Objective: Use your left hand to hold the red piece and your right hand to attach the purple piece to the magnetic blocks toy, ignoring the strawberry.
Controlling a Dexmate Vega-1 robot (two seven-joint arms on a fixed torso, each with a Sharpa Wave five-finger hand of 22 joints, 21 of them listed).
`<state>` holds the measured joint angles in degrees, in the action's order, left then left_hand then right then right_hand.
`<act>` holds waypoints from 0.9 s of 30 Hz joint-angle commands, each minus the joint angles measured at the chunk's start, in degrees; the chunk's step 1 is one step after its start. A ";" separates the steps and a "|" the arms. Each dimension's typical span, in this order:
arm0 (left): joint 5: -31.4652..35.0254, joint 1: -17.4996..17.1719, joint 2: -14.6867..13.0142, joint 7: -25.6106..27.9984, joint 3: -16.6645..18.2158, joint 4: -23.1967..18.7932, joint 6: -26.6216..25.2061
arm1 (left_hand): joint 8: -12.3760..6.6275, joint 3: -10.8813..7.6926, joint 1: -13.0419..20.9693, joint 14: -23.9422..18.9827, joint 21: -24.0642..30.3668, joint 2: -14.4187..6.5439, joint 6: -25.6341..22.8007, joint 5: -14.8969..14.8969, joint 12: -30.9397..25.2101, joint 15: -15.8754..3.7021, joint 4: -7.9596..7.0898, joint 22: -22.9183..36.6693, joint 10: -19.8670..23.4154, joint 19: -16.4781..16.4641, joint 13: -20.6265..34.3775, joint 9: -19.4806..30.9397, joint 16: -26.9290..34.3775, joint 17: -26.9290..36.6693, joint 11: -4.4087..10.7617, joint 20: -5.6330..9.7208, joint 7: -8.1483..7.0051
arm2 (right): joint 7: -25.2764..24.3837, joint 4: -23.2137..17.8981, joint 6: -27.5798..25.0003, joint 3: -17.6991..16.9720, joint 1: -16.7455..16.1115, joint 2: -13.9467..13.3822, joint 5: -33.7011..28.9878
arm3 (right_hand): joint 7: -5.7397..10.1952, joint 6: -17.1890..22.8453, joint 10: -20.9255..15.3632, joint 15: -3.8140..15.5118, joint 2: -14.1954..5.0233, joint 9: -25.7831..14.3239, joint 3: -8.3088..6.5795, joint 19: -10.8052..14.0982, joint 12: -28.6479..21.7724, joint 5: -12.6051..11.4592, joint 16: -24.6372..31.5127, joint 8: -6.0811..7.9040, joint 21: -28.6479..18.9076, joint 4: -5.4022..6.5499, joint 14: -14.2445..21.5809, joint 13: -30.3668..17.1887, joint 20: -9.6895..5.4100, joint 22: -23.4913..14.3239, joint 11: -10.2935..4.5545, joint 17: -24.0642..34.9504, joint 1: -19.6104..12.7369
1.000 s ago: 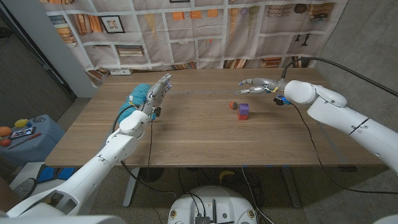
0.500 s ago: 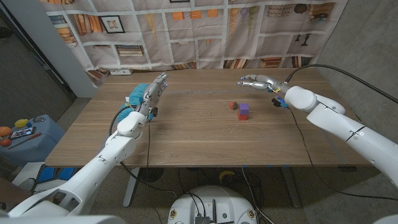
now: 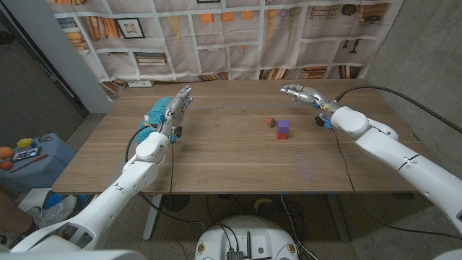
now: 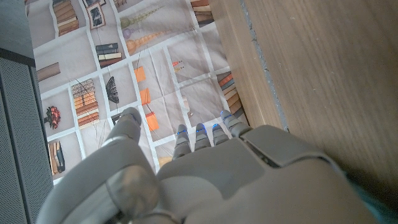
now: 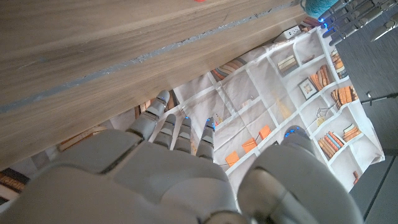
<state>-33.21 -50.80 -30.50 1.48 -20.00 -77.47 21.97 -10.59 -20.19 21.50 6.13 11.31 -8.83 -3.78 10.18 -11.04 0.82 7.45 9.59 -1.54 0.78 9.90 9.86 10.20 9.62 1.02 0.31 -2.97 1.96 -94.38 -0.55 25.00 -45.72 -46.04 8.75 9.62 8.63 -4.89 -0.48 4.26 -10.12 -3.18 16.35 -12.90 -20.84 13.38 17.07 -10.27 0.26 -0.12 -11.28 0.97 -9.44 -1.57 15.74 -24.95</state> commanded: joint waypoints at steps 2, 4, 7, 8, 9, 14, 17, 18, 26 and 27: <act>1.62 0.41 0.87 1.34 -0.75 0.64 0.72 | 0.14 -0.64 -0.32 -0.10 -0.13 -0.37 0.20 0.39 -0.11 -0.05 -0.01 0.21 0.19 -0.25 0.02 0.19 0.02 0.04 0.18 0.28 0.03 | 1.39 7.02 6.77 -0.78 0.71 3.33 9.18 | -0.63 -1.63 0.36 -0.43 -0.48 -0.04 0.16 -1.17 0.56 0.24 -0.56 -1.25 0.19 0.87 -0.76 0.12 0.06 -0.10 0.06 -0.22 1.56; 1.65 0.48 1.03 1.37 -0.85 0.69 0.75 | 0.16 -0.71 -0.40 -0.11 -0.13 -0.41 0.24 0.40 -0.09 -0.06 -0.03 0.21 0.19 -0.28 0.02 0.19 0.01 0.04 0.37 0.33 0.03 | 1.37 7.46 7.05 -0.66 0.89 3.49 9.59 | -0.89 -1.85 0.39 -0.46 -0.59 -0.03 0.22 -1.33 0.62 0.28 -0.59 -1.46 0.21 1.01 -0.78 0.15 0.07 -0.10 0.01 -0.26 1.80; 1.51 0.62 1.46 1.38 -1.05 0.97 0.67 | 0.14 -0.77 -0.48 -0.13 -0.14 -0.46 0.19 0.40 -0.07 -0.06 -0.06 0.22 0.21 -0.31 0.02 0.19 0.01 0.05 0.42 0.37 0.09 | 1.53 8.90 8.98 -0.82 0.89 4.39 10.96 | -1.02 -1.98 0.41 -0.60 -0.73 -0.02 0.29 -1.39 0.69 0.33 -0.57 -1.67 0.17 1.18 -0.67 0.19 0.08 -0.10 0.06 -0.32 2.08; 1.47 0.71 1.81 1.43 -1.09 1.35 0.96 | 0.13 -0.81 -0.55 -0.13 -0.15 -0.48 0.13 0.40 -0.05 -0.07 -0.09 0.22 0.19 -0.30 0.02 0.19 0.01 0.05 0.44 0.41 0.32 | 1.10 9.04 9.08 -0.86 0.81 4.60 11.11 | -1.14 -2.02 0.40 -0.67 -0.80 -0.02 0.31 -1.41 0.72 0.35 -0.54 -1.74 0.15 1.24 -0.59 0.20 0.10 -0.10 0.06 -0.34 2.18; 1.39 0.80 2.14 1.42 -1.14 1.74 1.24 | 0.11 -0.85 -0.63 -0.14 -0.16 -0.51 0.08 0.40 -0.06 -0.12 -0.12 0.22 0.23 -0.31 0.02 0.18 0.00 0.06 0.40 0.43 0.69 | 0.67 9.31 9.47 -0.94 0.66 4.91 11.34 | -1.16 -2.01 0.41 -0.75 -0.88 -0.02 0.33 -1.43 0.74 0.37 -0.49 -1.80 0.14 1.32 -0.44 0.22 0.12 -0.10 0.06 -0.36 2.30; 1.53 1.34 3.22 1.31 -1.45 3.36 2.37 | 0.08 -0.99 -0.87 -0.26 -0.12 -0.59 -0.07 0.41 -0.08 -0.30 -0.22 0.22 0.42 -0.51 0.01 0.17 0.03 0.09 0.31 0.52 1.21 | -0.12 10.19 10.81 -1.16 0.15 5.80 12.62 | -1.51 -1.75 0.14 -0.60 -1.20 -0.01 0.43 -1.36 0.75 0.46 -0.39 -1.97 0.03 1.62 -0.08 0.28 -0.08 -0.09 -0.01 -0.45 2.78; 1.78 1.79 3.89 1.23 -1.63 4.47 3.34 | 0.07 -1.05 -0.95 -0.31 -0.11 -0.63 -0.13 0.41 -0.09 -0.32 -0.25 0.22 0.49 -0.58 0.01 0.16 0.05 0.09 0.37 0.58 1.32 | -0.69 10.99 11.93 -1.33 -0.20 6.69 13.46 | -1.67 -1.70 0.10 -0.55 -1.42 0.00 0.47 -1.35 0.80 0.51 -0.40 -2.12 -0.02 1.80 -0.05 0.31 -0.13 -0.09 -0.01 -0.51 3.05; 1.86 1.99 4.20 1.20 -1.72 4.98 3.72 | 0.07 -1.07 -0.98 -0.32 -0.10 -0.65 -0.14 0.41 -0.09 -0.32 -0.27 0.23 0.51 -0.61 0.01 0.16 0.05 0.10 0.41 0.61 1.33 | -0.74 11.37 12.36 -1.28 -0.21 6.94 13.59 | -1.70 -1.68 0.07 -0.53 -1.49 0.00 0.47 -1.30 0.81 0.52 -0.40 -2.16 -0.05 1.85 -0.02 0.32 -0.18 -0.09 -0.07 -0.52 3.13; 2.20 2.36 5.17 1.20 -1.95 6.34 5.33 | -0.01 -1.33 -1.18 -0.51 -0.11 -0.89 -0.44 0.44 -0.08 -0.38 -0.39 0.23 0.63 -0.71 0.00 0.15 0.09 0.11 0.28 0.53 1.29 | -0.75 14.71 15.03 -0.74 0.13 9.41 14.97 | -1.44 -0.71 -0.55 -0.13 -2.31 0.04 0.47 -0.94 0.77 0.66 -0.23 -2.32 -0.26 2.33 0.66 0.40 -0.20 -0.08 0.00 -0.73 3.77; 2.21 2.28 5.19 1.29 -1.91 6.31 5.44 | -0.04 -1.38 -1.20 -0.53 -0.11 -0.93 -0.53 0.44 -0.09 -0.42 -0.40 0.23 0.67 -0.73 0.00 0.15 0.09 0.11 0.29 0.54 1.33 | -1.41 14.90 15.16 -0.76 0.00 9.82 14.99 | -1.45 -0.68 -0.58 -0.15 -2.36 0.04 0.47 -0.88 0.78 0.67 -0.22 -2.35 -0.29 2.36 0.73 0.41 -0.23 -0.08 -0.05 -0.75 3.80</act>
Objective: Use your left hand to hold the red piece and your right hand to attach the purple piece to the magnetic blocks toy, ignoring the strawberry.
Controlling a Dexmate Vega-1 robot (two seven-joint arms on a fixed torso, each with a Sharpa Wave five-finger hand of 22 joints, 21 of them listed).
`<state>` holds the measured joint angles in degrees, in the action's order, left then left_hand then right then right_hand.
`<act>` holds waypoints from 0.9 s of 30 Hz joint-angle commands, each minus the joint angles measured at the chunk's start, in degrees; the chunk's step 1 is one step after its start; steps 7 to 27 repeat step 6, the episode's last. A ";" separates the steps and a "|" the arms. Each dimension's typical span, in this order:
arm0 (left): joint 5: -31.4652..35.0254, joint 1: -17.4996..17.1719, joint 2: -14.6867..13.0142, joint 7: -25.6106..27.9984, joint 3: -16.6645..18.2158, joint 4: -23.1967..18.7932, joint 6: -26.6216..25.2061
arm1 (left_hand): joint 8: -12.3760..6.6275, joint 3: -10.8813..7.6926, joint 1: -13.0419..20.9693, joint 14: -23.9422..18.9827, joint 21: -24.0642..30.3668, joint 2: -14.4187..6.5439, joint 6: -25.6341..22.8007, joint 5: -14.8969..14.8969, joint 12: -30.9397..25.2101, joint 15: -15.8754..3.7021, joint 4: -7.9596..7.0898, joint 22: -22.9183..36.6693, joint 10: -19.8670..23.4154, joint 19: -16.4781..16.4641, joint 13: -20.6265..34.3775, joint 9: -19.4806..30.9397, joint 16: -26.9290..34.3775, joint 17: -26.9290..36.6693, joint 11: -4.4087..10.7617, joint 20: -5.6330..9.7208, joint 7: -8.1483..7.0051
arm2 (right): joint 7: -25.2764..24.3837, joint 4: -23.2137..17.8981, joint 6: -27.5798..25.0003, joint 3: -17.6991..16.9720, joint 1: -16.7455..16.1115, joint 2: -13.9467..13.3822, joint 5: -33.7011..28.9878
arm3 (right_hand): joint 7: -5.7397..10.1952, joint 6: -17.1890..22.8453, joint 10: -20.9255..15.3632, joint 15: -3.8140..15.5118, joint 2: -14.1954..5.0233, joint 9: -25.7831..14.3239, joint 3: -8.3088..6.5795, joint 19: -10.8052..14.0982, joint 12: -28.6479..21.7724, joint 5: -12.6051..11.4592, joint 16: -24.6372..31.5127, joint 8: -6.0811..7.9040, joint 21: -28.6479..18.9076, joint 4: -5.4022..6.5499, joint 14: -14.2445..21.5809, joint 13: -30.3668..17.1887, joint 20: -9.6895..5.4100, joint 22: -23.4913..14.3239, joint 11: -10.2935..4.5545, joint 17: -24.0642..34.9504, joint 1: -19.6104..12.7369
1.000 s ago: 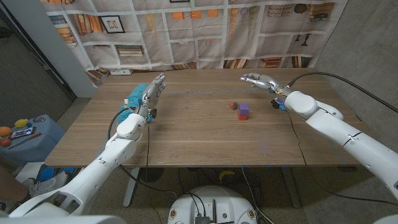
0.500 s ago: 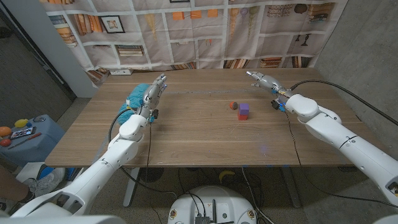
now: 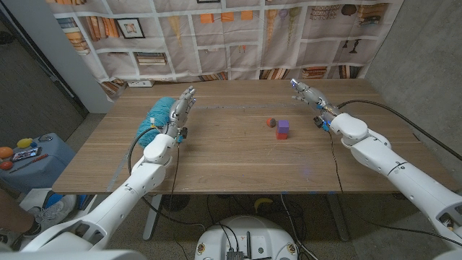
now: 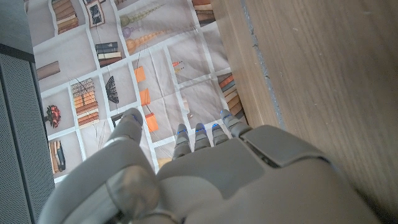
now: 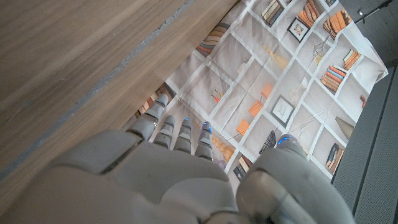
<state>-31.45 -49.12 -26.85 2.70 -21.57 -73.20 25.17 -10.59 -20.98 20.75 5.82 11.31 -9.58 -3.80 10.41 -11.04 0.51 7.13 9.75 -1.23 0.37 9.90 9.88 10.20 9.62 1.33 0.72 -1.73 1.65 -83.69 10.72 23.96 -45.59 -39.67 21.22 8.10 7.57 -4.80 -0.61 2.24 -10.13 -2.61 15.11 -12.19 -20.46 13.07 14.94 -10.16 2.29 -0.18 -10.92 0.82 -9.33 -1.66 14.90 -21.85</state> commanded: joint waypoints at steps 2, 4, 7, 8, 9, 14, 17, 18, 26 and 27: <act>0.11 0.37 1.69 0.20 -0.19 1.93 2.30 | -0.05 -0.69 -0.49 -0.29 -0.13 -0.24 -0.58 0.22 -0.14 -0.08 -0.11 0.07 0.54 -0.32 0.00 0.13 0.10 0.11 -0.06 0.12 0.03 | -1.60 5.04 4.95 0.30 -0.26 4.22 2.63 | 0.02 0.47 -0.85 0.07 -0.53 0.05 -0.11 0.56 0.04 0.33 0.19 -0.33 -0.48 0.42 1.13 0.07 -0.13 -0.19 0.05 0.04 0.84; -0.77 0.29 2.25 -0.38 -0.06 2.47 2.79 | -0.14 -0.82 -0.57 -0.61 -0.07 -0.29 -0.91 0.22 -0.18 -0.21 -0.14 0.07 0.72 -0.53 0.00 0.13 0.20 0.10 -0.06 0.11 -0.04 | -1.79 5.80 5.75 0.31 -0.36 4.91 3.00 | -0.03 0.68 -1.19 0.19 -0.71 0.06 -0.12 0.91 0.00 0.36 0.22 -0.45 -0.60 0.46 1.38 0.10 -0.23 -0.18 -0.16 -0.08 0.88; -0.66 0.13 2.37 -0.13 -0.13 2.50 2.79 | -0.19 -0.92 -0.61 -0.67 -0.05 -0.31 -1.10 0.22 -0.24 -0.22 -0.15 0.07 0.93 -0.63 -0.01 0.13 0.19 0.09 -0.03 0.13 -0.05 | -2.10 6.61 6.66 0.14 -0.63 5.88 3.78 | -0.03 0.76 -1.32 0.24 -0.76 0.06 -0.13 0.99 -0.02 0.38 0.21 -0.50 -0.63 0.46 1.45 0.10 -0.28 -0.18 -0.12 -0.14 0.88; -0.66 0.13 2.37 -0.13 -0.13 2.50 2.79 | -0.19 -0.92 -0.61 -0.67 -0.05 -0.31 -1.10 0.22 -0.24 -0.22 -0.15 0.07 0.93 -0.63 -0.01 0.13 0.19 0.09 -0.03 0.13 -0.05 | -2.10 6.61 6.66 0.14 -0.63 5.88 3.78 | -0.03 0.76 -1.32 0.24 -0.76 0.06 -0.13 0.99 -0.02 0.38 0.21 -0.50 -0.63 0.46 1.45 0.10 -0.28 -0.18 -0.12 -0.14 0.88; -0.66 0.13 2.37 -0.13 -0.13 2.50 2.79 | -0.19 -0.92 -0.61 -0.67 -0.05 -0.31 -1.10 0.22 -0.24 -0.22 -0.15 0.07 0.93 -0.63 -0.01 0.13 0.19 0.09 -0.03 0.13 -0.05 | -2.10 6.61 6.66 0.14 -0.63 5.88 3.78 | -0.03 0.76 -1.32 0.24 -0.76 0.06 -0.13 0.99 -0.02 0.38 0.21 -0.50 -0.63 0.46 1.45 0.10 -0.28 -0.18 -0.12 -0.14 0.88; -0.66 0.13 2.37 -0.13 -0.13 2.50 2.79 | -0.19 -0.92 -0.61 -0.67 -0.05 -0.31 -1.10 0.22 -0.24 -0.22 -0.15 0.07 0.93 -0.63 -0.01 0.13 0.19 0.09 -0.03 0.13 -0.05 | -2.10 6.61 6.66 0.14 -0.63 5.88 3.78 | -0.03 0.76 -1.32 0.24 -0.76 0.06 -0.13 0.99 -0.02 0.38 0.21 -0.50 -0.63 0.46 1.45 0.10 -0.28 -0.18 -0.12 -0.14 0.88; -0.66 0.13 2.37 -0.13 -0.13 2.50 2.79 | -0.19 -0.92 -0.61 -0.67 -0.05 -0.31 -1.10 0.22 -0.24 -0.22 -0.15 0.07 0.93 -0.63 -0.01 0.13 0.19 0.09 -0.03 0.13 -0.05 | -2.10 6.61 6.66 0.14 -0.63 5.88 3.78 | -0.03 0.76 -1.32 0.24 -0.76 0.06 -0.13 0.99 -0.02 0.38 0.21 -0.50 -0.63 0.46 1.45 0.10 -0.28 -0.18 -0.12 -0.14 0.88; -0.66 0.13 2.37 -0.13 -0.13 2.50 2.79 | -0.19 -0.92 -0.61 -0.67 -0.05 -0.31 -1.10 0.22 -0.24 -0.22 -0.15 0.07 0.93 -0.63 -0.01 0.13 0.19 0.09 -0.03 0.13 -0.05 | -2.10 6.61 6.66 0.14 -0.63 5.88 3.78 | -0.03 0.76 -1.32 0.24 -0.76 0.06 -0.13 0.99 -0.02 0.38 0.21 -0.50 -0.63 0.46 1.45 0.10 -0.28 -0.18 -0.12 -0.14 0.88; -0.66 0.13 2.37 -0.13 -0.13 2.50 2.79 | -0.19 -0.92 -0.61 -0.67 -0.05 -0.31 -1.10 0.22 -0.24 -0.22 -0.15 0.07 0.93 -0.63 -0.01 0.13 0.19 0.09 -0.03 0.13 -0.05 | -2.10 6.61 6.66 0.14 -0.63 5.88 3.78 | -0.03 0.76 -1.32 0.24 -0.76 0.06 -0.13 0.99 -0.02 0.38 0.21 -0.50 -0.63 0.46 1.45 0.10 -0.28 -0.18 -0.12 -0.14 0.88; -0.66 0.13 2.37 -0.13 -0.13 2.50 2.79 | -0.19 -0.92 -0.61 -0.67 -0.05 -0.31 -1.10 0.22 -0.24 -0.22 -0.15 0.07 0.93 -0.63 -0.01 0.13 0.19 0.09 -0.03 0.13 -0.05 | -2.10 6.61 6.66 0.14 -0.63 5.88 3.78 | -0.03 0.76 -1.32 0.24 -0.76 0.06 -0.13 0.99 -0.02 0.38 0.21 -0.50 -0.63 0.46 1.45 0.10 -0.28 -0.18 -0.12 -0.14 0.88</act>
